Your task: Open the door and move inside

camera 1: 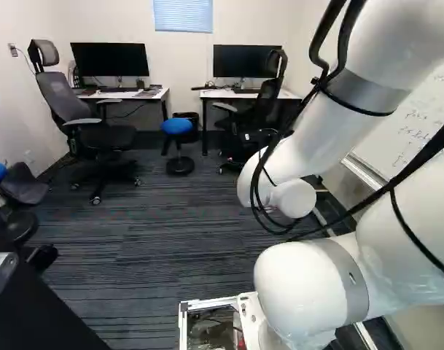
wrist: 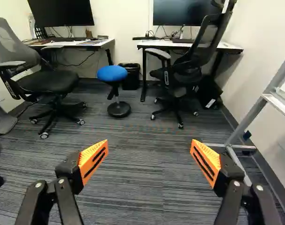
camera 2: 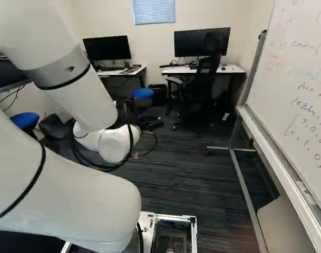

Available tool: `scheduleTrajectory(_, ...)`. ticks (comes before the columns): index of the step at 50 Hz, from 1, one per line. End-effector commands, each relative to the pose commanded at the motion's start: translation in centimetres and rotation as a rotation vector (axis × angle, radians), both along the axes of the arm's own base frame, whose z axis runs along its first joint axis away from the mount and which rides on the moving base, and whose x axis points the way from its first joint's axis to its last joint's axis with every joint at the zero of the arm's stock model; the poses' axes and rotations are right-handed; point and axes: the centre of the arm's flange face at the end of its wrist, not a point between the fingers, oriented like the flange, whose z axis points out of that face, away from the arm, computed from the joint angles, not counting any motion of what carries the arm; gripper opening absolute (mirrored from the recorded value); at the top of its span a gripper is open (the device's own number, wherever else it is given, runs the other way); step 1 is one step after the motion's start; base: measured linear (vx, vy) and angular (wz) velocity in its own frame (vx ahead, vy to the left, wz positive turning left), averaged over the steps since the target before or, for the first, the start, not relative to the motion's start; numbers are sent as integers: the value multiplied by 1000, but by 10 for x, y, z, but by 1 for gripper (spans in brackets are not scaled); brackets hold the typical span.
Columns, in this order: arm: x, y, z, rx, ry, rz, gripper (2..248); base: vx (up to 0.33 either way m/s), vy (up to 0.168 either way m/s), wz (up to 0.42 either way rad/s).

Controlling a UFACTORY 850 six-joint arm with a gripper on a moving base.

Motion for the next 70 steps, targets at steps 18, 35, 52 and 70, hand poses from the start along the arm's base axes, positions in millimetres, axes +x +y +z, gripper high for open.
scheduleTrajectory(18,0,0,0,0,0,0,247,178,32,142)
scheduleTrajectory(35,0,0,0,0,0,0,247,171,30,135)
scheduleTrajectory(52,0,0,0,0,0,0,247,88,6,18)
scheduleTrajectory(70,0,0,0,0,0,0,247,-12,0,-1)
